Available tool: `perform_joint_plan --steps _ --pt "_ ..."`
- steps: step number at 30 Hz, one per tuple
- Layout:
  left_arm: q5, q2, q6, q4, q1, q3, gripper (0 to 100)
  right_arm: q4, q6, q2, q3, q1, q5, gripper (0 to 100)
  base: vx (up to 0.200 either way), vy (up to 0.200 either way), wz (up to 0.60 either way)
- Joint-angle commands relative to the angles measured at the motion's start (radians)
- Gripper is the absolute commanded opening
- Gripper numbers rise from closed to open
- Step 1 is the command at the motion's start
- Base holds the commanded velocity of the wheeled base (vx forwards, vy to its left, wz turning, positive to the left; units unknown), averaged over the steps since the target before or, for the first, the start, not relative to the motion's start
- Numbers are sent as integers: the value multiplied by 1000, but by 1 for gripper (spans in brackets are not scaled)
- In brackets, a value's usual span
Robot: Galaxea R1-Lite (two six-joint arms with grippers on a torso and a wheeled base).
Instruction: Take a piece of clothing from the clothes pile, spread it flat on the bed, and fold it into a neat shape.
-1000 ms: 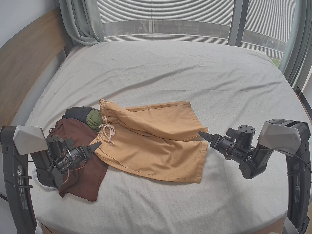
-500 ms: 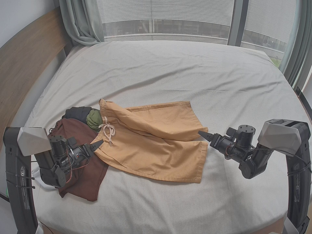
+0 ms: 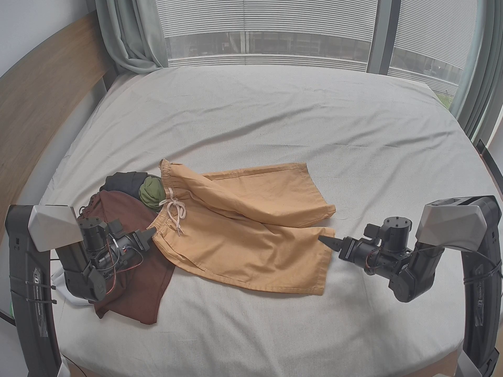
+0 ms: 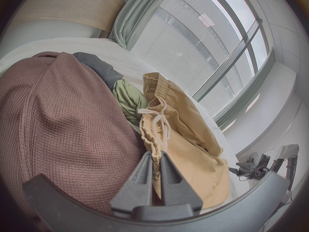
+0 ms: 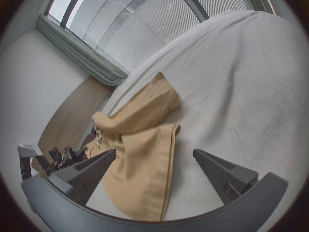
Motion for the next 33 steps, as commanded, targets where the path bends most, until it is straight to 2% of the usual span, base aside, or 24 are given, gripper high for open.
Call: perform_joint_plan --steps 1,4,13,27,28,33 --pt "0 -2 -1 -9 3 0 0 -74 -39 8 144 50 1 100 0 0 0" --pt "0 -3 -1 -18 3 3 0 -116 -39 80 165 69 -1 100 0 0 0" --pt "0 -5 -1 -24 0 8 0 -116 -40 101 208 124 1 100 0 0 0" --pt "0 -3 -1 -35 0 8 0 -120 -36 118 211 145 8 100 0 0 0" --pt "0 -3 -1 -35 0 8 0 -120 -34 118 211 149 8 0 0 0 0" --pt "0 -2 -1 -35 0 6 0 -122 -34 118 210 149 8 0 0 0 0"
